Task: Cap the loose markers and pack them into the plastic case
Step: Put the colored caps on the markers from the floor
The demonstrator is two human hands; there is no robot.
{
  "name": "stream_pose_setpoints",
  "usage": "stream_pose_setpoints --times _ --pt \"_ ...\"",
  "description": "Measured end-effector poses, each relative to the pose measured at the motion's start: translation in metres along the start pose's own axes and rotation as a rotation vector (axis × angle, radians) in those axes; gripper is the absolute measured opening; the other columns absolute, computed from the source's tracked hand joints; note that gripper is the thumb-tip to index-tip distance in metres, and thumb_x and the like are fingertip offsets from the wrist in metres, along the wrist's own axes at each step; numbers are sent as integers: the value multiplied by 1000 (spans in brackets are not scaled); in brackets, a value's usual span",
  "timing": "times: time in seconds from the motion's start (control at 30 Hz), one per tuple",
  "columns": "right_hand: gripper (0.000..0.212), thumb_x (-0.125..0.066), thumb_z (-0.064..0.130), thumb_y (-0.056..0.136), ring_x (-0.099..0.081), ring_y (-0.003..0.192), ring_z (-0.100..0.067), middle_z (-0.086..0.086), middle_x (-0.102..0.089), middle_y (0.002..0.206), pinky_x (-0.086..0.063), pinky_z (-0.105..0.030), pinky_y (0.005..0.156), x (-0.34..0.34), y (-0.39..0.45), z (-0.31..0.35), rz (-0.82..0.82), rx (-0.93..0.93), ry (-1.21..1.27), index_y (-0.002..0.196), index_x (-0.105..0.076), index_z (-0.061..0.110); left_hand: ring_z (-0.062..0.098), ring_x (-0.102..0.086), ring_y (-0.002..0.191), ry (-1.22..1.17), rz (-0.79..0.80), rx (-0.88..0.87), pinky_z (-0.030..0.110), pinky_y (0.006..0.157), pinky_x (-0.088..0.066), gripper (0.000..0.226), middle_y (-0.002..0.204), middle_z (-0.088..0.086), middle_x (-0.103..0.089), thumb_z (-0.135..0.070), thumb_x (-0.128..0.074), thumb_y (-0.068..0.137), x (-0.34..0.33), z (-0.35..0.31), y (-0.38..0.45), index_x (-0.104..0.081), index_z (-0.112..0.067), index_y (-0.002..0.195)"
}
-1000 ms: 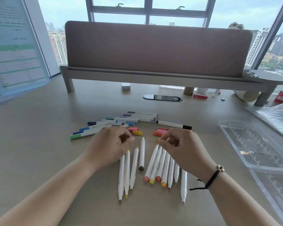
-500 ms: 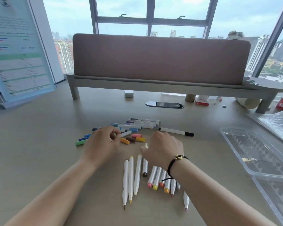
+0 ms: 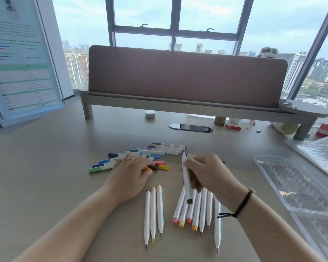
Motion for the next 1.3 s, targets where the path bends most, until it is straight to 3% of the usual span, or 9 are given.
stream_pose_setpoints --times 0.1,0.23,0.47,0.63,0.8,0.87,0.97,1.13,1.3 --pt "27 -51 10 97 -63 61 -31 -29 -65 74 -54 -37 58 18 -12 -18 7 -85 441 79 -67 -2 12 -46 124 73 -24 1 37 103 -33 32 129 -17 -62 -43 -54 97 0 0 5 -60 -41 128" --pt "17 -51 6 98 -69 61 -26 -18 -71 75 -58 -35 56 24 -12 -33 -15 -110 725 99 -63 -6 8 -49 112 100 -61 -30 31 93 -31 20 114 -17 -67 -43 -58 95 1 -7 7 -67 -40 113" --pt "15 -67 4 89 -71 89 -41 -22 -73 89 -61 -39 74 19 -12 -36 4 -36 623 102 -70 -3 11 -50 109 -25 -147 -138 27 91 -32 40 113 -10 -65 -23 -58 98 3 -18 4 -56 -32 137" --pt "27 -76 0 80 -71 91 -43 -25 -74 92 -62 -37 70 19 -12 -34 -43 1 570 105 -66 -3 -6 -58 99 -681 -211 125 5 80 -41 35 104 -16 -65 -8 -50 101 17 -13 -5 -63 -33 122" --pt "20 -77 0 80 -71 74 -32 -22 -75 86 -58 -37 69 20 -9 -35 -51 46 465 97 -67 -2 11 -53 64 -1302 -185 296 19 59 -44 11 73 -4 -67 -16 -75 82 13 -6 -8 -76 -18 93" --pt "16 -78 1 80 -64 65 -26 -25 -73 86 -56 -37 68 20 -9 -34 -39 80 439 94 -71 -1 16 -54 63 -1443 -121 255 23 59 -48 39 74 4 -67 -35 -94 57 11 -9 -7 -78 -16 87" --pt "15 -78 -1 78 -59 62 -24 -31 -70 85 -53 -32 62 21 -11 -29 -37 124 467 92 -74 -2 21 -65 70 -1462 -80 229 29 70 -55 60 83 12 -73 -41 -100 36 10 -12 -7 -78 -15 85" --pt "16 -77 -8 75 -57 60 -26 -38 -66 84 -53 -26 59 21 -13 -21 -17 172 507 91 -74 -8 30 -71 85 -1431 -37 213 29 73 -60 32 97 21 -74 -21 -89 57 14 -21 -10 -79 -13 86" --pt "14 -79 -6 73 -58 62 -27 -35 -69 86 -53 -29 62 18 -13 -22 -13 161 487 86 -76 -2 29 -73 85 -1392 -14 137 30 74 -60 48 97 22 -74 -34 -96 49 19 -32 -13 -78 -10 87"
Point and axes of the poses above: each hand's wrist, its own y-axis towards the middle knuckle, its own x-axis out of the back of the hand, z = x × y, the point moved 7 cm from there along y, towards the middle knuckle
